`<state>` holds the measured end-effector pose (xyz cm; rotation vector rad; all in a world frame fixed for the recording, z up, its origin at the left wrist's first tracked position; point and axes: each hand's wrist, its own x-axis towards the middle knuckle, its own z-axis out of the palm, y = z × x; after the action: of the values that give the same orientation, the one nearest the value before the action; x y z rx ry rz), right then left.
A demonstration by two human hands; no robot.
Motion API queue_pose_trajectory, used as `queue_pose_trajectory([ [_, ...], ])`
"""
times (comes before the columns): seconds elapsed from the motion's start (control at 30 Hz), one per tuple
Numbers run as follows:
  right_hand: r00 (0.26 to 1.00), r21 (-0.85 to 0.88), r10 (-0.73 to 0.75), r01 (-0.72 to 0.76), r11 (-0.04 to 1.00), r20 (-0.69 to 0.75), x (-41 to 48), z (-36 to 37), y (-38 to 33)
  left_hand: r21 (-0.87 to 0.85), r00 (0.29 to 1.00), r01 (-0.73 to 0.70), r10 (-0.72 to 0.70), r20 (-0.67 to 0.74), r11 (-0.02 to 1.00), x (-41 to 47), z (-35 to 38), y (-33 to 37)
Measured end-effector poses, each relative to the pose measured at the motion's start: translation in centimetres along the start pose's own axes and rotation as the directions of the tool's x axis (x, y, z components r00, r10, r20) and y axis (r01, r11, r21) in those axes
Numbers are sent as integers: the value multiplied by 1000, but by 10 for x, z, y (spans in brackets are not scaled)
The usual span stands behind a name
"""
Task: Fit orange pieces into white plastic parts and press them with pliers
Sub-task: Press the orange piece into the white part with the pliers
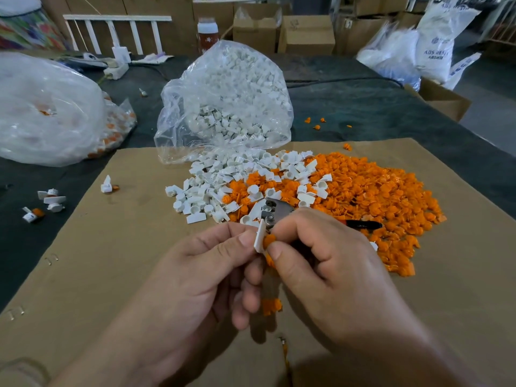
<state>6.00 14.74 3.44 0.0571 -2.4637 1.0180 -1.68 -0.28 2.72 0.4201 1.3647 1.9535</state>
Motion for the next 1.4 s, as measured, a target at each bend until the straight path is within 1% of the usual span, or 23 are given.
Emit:
queue_pose_trajectory([
  [0.17, 1000, 16, 6, -6, 1000, 6, 0, 0, 0, 10, 1000, 7, -7, 13, 1000, 1, -1, 0],
  [0.27, 1000, -15, 9, -9, 1000, 8, -1, 0, 0, -4, 1000, 9, -9, -5, 1000, 1, 0, -1],
  [0.37, 999, -1, 18, -18, 1000, 40, 0, 0, 1, 13, 1000, 0, 0, -10, 1000, 0, -1, -2],
  [0.63, 993, 35, 67, -71, 997, 102, 1, -1, 3, 143, 992, -129, 129, 8, 981, 2, -4, -8],
  [0.73, 992, -11, 58, -57, 998, 115, 2, -2, 3, 160, 991, -134, 135, 6, 978, 3, -5, -8],
  [0.83, 986, -122, 28, -8, 992, 163, 2, -3, 3, 175, 992, -121, 124, -5, 977, 3, -6, -9],
  [0.87, 984, -115, 34, -14, 993, 172, 2, -4, 4, 191, 992, -125, 128, -3, 974, 3, -6, -9],
  [0.9, 981, -42, 71, -64, 997, 178, 2, -4, 4, 212, 990, -138, 141, 4, 967, 3, -7, -9],
  [0.93, 971, 99, 140, -161, 982, 196, 2, -3, 3, 231, 986, -162, 163, 16, 959, 2, -6, -9],
  [0.97, 943, 276, 233, -295, 915, 237, 3, -3, 1, 244, 981, -191, 190, 29, 951, 2, -6, -10],
  [1.0, 897, 419, 321, -429, 800, 305, 4, -3, -1, 255, 976, -218, 216, 36, 942, 2, -5, -10],
  [1.03, 852, 508, 375, -520, 687, 364, 5, -4, -2, 265, 971, -236, 235, 36, 935, 2, -4, -11],
  [1.07, 832, 539, 391, -554, 635, 394, 6, -5, -2, 273, 969, -243, 243, 33, 931, 2, -4, -11],
  [1.1, 842, 521, 380, -537, 664, 384, 5, -5, -2, 271, 971, -236, 238, 27, 933, 2, -3, -12],
  [1.13, 882, 433, 342, -460, 775, 324, 5, -4, -1, 258, 975, -216, 220, 16, 941, 2, -3, -12],
  [1.17, 935, 267, 265, -324, 908, 236, 4, -4, 0, 235, 981, -187, 192, 1, 954, 2, -3, -12],
  [1.2, 972, 57, 160, -172, 983, 169, 4, -4, 2, 209, 987, -157, 163, -13, 965, 2, -3, -11],
  [1.23, 988, -85, 77, -66, 994, 133, 3, -5, 2, 188, 989, -138, 144, -19, 972, 2, -4, -11],
  [1.27, 992, -115, 45, -32, 993, 116, 2, -5, 3, 186, 990, -137, 142, -13, 973, 2, -4, -10],
  [1.3, 992, -61, 58, -52, 997, 112, 2, -5, 2, 210, 987, -157, 160, 2, 965, 2, -5, -10],
  [1.33, 985, 72, 120, -129, 989, 122, 3, -5, 1, 246, 981, -192, 192, 24, 950, 2, -5, -11],
  [1.37, 963, 254, 214, -251, 934, 165, 4, -5, 0, 277, 973, -229, 226, 44, 933, 3, -6, -12],
  [1.4, 917, 433, 309, -392, 812, 250, 5, -5, -2, 289, 967, -256, 250, 57, 923, 2, -6, -13],
])
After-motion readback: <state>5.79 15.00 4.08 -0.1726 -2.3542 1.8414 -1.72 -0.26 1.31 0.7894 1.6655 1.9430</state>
